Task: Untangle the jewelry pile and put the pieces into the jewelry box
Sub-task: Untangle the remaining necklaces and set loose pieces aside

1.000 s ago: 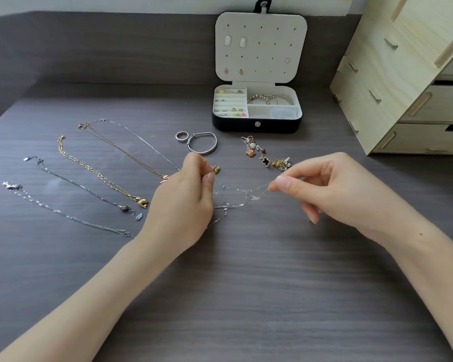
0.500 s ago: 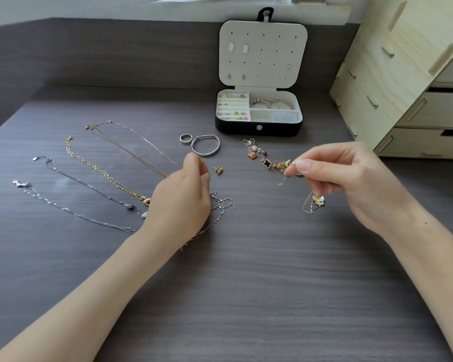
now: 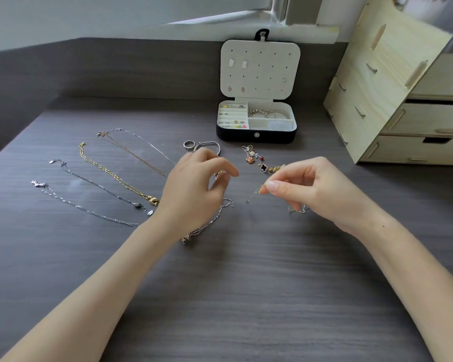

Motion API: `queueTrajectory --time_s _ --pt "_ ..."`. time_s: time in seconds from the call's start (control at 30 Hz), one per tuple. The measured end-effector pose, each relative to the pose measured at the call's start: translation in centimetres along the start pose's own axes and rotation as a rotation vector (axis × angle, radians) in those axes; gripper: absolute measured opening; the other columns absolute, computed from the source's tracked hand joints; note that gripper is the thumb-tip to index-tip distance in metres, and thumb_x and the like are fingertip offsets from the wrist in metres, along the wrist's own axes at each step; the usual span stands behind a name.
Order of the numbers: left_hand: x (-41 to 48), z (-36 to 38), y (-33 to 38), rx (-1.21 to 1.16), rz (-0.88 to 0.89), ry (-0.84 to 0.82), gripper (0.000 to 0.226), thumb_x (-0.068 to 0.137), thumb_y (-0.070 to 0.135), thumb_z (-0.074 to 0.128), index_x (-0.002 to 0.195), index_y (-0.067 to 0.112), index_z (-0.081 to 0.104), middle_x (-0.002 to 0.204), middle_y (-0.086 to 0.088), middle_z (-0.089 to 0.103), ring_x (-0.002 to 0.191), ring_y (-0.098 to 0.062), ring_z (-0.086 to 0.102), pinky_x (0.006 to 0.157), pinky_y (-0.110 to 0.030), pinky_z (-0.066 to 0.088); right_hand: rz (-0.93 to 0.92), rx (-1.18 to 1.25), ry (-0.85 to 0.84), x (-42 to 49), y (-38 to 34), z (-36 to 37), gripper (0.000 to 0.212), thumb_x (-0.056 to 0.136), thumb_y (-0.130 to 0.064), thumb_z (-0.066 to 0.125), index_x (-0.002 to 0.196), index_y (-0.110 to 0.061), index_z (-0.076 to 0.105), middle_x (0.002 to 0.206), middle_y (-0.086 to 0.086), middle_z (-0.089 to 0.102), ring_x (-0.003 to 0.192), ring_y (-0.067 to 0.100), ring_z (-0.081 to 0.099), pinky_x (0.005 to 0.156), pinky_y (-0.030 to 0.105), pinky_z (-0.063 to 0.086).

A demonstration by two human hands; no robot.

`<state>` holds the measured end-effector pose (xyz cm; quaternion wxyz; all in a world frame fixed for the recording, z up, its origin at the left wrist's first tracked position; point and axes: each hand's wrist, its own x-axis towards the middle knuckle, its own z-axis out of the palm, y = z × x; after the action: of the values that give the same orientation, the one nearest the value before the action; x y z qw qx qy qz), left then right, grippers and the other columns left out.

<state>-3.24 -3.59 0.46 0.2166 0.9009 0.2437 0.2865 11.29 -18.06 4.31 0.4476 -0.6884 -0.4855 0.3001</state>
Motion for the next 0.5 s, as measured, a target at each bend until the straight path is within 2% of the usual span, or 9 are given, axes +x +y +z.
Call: queueTrajectory --time_s 0.1,0.13,0.23,0.3,0.33,0.43,0.5 --pt "-0.1 -0.8 -0.1 -0.068 -0.073 -0.036 0.018 0.089 0.009 0.058 0.088 0.022 0.071 0.089 0.006 0.057 0.080 -0.013 0.051 0.067 -0.023 0.034 0.015 -0.052 -0.059 -0.5 -0.3 0.0 0.012 0.085 -0.016 0.066 0.080 -0.012 0.075 0.062 0.016 0.061 0.051 0.007 0.047 0.054 0.021 0.042" --pt "-0.3 -1.3 -0.3 -0.088 -0.094 -0.044 0.017 0.089 0.010 0.058 0.086 0.022 0.069 0.088 0.006 0.058 0.078 -0.011 0.053 0.068 -0.022 0.037 0.021 -0.123 -0.096 -0.7 -0.2 0.0 0.012 0.084 -0.021 0.067 0.079 -0.015 0.076 0.068 0.017 0.064 0.054 0.007 0.049 0.056 0.022 0.043" --pt "-1.3 -3.0 -0.6 -0.071 -0.122 -0.052 0.011 0.085 0.017 0.059 0.079 0.026 0.063 0.082 0.004 0.062 0.076 -0.013 0.057 0.071 -0.029 0.043 0.023 -0.612 -0.170 -1.3 0.0 0.2 0.017 0.080 -0.048 0.063 0.080 -0.035 0.073 0.079 -0.011 0.065 0.069 0.001 0.050 0.064 0.021 0.037" --pt "-2.6 -4.1 -0.7 -0.009 -0.127 -0.090 0.009 0.081 0.025 0.060 0.073 0.028 0.060 0.078 0.006 0.060 0.074 -0.009 0.056 0.068 -0.029 0.041 -0.039 -0.891 -0.111 -1.6 -0.2 0.7 0.021 0.079 -0.058 0.059 0.083 -0.041 0.071 0.093 -0.020 0.058 0.087 0.001 0.046 0.072 0.025 0.033" --pt "-3.4 -4.5 -0.6 0.018 -0.129 -0.125 0.009 0.081 0.027 0.061 0.072 0.029 0.060 0.078 0.007 0.058 0.074 -0.008 0.055 0.067 -0.028 0.040 -0.091 -0.944 -0.063 -1.6 -0.4 1.0 0.021 0.080 -0.058 0.059 0.085 -0.041 0.072 0.097 -0.020 0.056 0.092 0.005 0.044 0.075 0.026 0.032" --pt "-5.7 -4.9 -0.4 0.104 -0.130 -0.230 0.007 0.082 0.026 0.068 0.084 0.026 0.062 0.085 0.009 0.052 0.081 -0.012 0.052 0.068 -0.024 0.038 -0.213 -0.840 -0.007 -1.2 -0.9 2.5 0.014 0.081 -0.046 0.068 0.088 -0.035 0.072 0.103 -0.016 0.058 0.095 0.012 0.045 0.079 0.029 0.033" --pt "-6.6 -4.5 -0.4 0.192 -0.137 -0.264 0.019 0.083 0.029 0.067 0.100 0.023 0.060 0.090 0.008 0.048 0.084 -0.015 0.047 0.070 -0.025 0.033 -0.253 -0.755 -0.027 -0.7 -0.9 3.7 0.014 0.081 -0.038 0.070 0.092 -0.030 0.072 0.104 -0.011 0.061 0.094 0.015 0.048 0.080 0.030 0.034"
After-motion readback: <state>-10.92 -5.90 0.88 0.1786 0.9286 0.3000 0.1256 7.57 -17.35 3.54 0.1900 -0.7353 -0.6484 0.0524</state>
